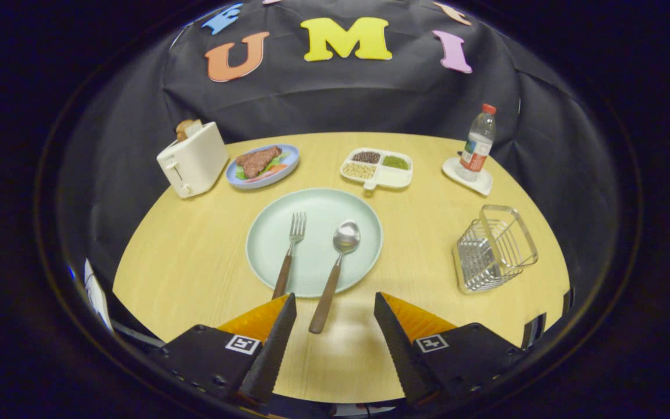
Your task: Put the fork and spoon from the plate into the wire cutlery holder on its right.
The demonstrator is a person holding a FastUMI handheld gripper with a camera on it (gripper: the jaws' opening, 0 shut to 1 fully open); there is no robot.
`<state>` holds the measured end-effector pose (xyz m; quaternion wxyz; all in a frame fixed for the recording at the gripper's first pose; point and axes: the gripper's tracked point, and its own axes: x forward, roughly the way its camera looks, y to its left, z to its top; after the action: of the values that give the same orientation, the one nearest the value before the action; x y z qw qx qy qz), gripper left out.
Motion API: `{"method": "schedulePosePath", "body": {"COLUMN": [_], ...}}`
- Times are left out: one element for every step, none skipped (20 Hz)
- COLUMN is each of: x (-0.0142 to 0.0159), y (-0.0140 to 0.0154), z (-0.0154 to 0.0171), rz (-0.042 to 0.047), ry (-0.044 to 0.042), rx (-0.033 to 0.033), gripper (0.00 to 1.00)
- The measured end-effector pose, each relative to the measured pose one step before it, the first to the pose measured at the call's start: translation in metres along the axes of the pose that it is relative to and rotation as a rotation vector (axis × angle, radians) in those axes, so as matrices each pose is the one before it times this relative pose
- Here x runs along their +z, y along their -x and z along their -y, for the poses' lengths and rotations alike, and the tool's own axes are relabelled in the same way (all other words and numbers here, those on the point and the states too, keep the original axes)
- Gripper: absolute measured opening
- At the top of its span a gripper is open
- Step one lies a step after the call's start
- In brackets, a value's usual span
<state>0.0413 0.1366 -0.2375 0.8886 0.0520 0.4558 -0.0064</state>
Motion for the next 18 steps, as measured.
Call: {"method": "schedulePosePath", "body": {"x": [-0.00513, -0.00192, 0.00017, 0.00126, 0.00219, 0.00062, 0.00004, -0.00131, -0.00138, -0.00176, -0.00084, 0.00021, 0.00038, -0.00016, 0.00001, -0.00200, 0.00184, 0.00281], "y": [-0.00452, -0.00233, -0.00316, -0.00448, -0.00491, -0.00625, -0.00613, -0.00550, -0.00392, -0.00323, -0.00293, -0.00159, -0.00081, -0.00048, -0.00213, 0.00043, -0.00040, -0.00031], "z": [-0.00109, 0.00169, 0.00325, 0.00389, 0.00272, 0.00047, 0.00094, 0.00060, 0.00054, 0.00042, 0.00039, 0.00055, 0.00113, 0.00153, 0.00013, -0.00061, -0.00065, 0.00175], "rz": [-0.02963, -0.01643, -0.00688, -0.00680, -0.00977, -0.01723, -0.02684, -0.02606, -0.02713, -0.02454, -0.02084, -0.01554, -0.01131, -0.01066, -0.01117, -0.02443, -0.00827, 0.00380], "ry": [-0.00074, -0.00092, -0.00036, -0.00356, -0.01151, -0.01341, -0.01033, -0.00887, 0.00144, 0.00578, 0.00629, 0.00712, 0.00900, 0.01380, 0.00950, -0.00765, -0.00101, 0.00942], "rx": [-0.00351, -0.01065, -0.02001, -0.02276, -0.01268, -0.00476, -0.00282, -0.00289, -0.00034, 0.00111, -0.00256, -0.00305, -0.01068, -0.01033, -0.00140, 0.00026, 0.00816, -0.00125], "gripper": [0.81, 0.78, 0.76, 0.73, 0.70, 0.66, 0.63, 0.60, 0.57, 0.54, 0.50, 0.50, 0.50, 0.50, 0.50, 0.32, 0.14, 0.16]}}
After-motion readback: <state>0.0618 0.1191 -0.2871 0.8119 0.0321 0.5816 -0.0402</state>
